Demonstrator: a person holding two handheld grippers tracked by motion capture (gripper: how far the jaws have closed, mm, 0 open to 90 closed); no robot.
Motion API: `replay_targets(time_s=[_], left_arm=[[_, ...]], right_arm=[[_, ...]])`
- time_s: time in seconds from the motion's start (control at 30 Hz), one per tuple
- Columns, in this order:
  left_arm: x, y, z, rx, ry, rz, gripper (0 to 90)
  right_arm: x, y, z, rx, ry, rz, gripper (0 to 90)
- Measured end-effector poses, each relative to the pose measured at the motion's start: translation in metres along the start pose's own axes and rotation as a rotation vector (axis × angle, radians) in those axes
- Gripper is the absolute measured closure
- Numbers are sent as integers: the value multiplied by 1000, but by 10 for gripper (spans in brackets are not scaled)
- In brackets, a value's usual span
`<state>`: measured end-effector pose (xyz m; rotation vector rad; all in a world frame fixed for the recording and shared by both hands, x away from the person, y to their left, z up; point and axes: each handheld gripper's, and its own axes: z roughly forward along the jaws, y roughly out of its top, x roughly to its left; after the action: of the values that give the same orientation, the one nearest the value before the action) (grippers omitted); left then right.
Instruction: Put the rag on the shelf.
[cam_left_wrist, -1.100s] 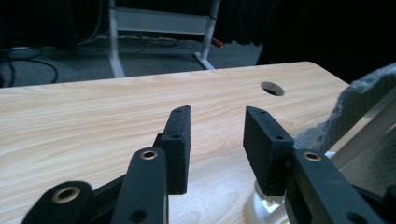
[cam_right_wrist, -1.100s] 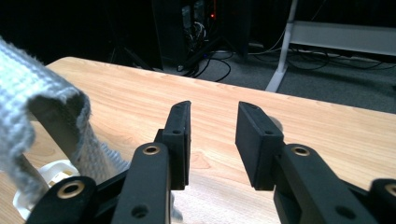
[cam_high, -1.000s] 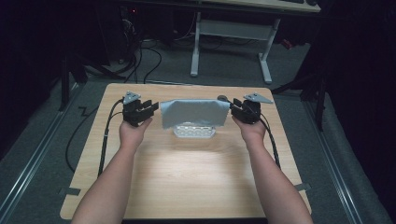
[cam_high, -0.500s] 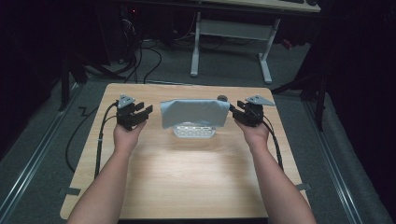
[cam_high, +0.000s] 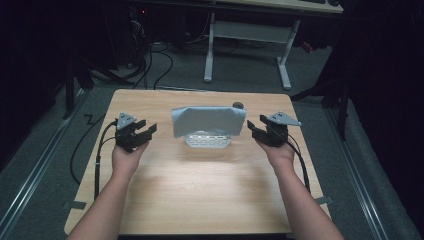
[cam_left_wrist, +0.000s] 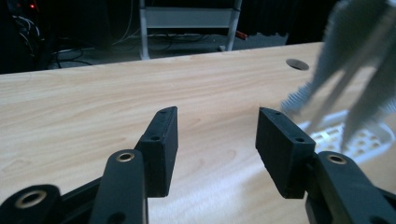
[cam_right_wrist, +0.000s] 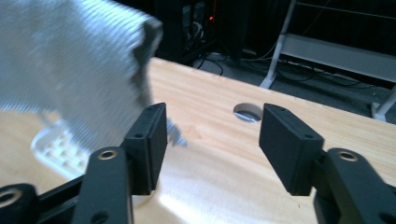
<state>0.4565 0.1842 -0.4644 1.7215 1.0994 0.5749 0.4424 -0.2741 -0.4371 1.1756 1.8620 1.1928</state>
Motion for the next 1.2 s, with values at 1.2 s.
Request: replay_targets(time_s=[1.2], left_arm=[[-137, -91, -23, 265, -244, 156, 394]], right_arm=[[79, -118, -65, 224, 102, -105, 303]])
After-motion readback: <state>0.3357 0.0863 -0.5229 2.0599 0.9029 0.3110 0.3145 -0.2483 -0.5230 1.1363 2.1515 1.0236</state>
